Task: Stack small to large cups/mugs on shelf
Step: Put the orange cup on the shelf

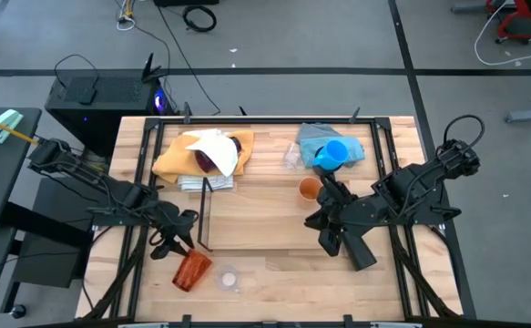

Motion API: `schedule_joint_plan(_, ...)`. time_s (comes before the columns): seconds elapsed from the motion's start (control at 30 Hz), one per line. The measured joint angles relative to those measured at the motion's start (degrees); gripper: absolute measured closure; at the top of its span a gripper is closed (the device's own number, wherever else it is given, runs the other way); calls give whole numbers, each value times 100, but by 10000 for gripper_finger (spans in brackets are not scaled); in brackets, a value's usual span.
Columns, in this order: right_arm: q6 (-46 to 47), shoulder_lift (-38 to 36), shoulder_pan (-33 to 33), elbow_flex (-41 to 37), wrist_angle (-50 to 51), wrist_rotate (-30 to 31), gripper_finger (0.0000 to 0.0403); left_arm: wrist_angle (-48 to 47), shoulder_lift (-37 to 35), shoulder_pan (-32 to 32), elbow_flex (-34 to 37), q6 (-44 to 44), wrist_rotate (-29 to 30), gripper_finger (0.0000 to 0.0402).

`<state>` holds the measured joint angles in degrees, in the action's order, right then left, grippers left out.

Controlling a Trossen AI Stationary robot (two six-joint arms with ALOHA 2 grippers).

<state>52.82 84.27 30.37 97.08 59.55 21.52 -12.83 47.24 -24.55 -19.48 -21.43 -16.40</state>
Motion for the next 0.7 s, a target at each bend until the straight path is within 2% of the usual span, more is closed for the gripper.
schedule_joint_plan(0.2,2,0,0,0,0,-2,346,528,2,1,302,-46,7,240)
schedule_joint_plan(0.47,4,0,-74,0,0,-2,346,559,2,-10,319,-44,-3,239)
schedule_joint_plan(0.7,-38,0,-233,-1,-2,-86,346,556,2,-8,318,-135,-233,239)
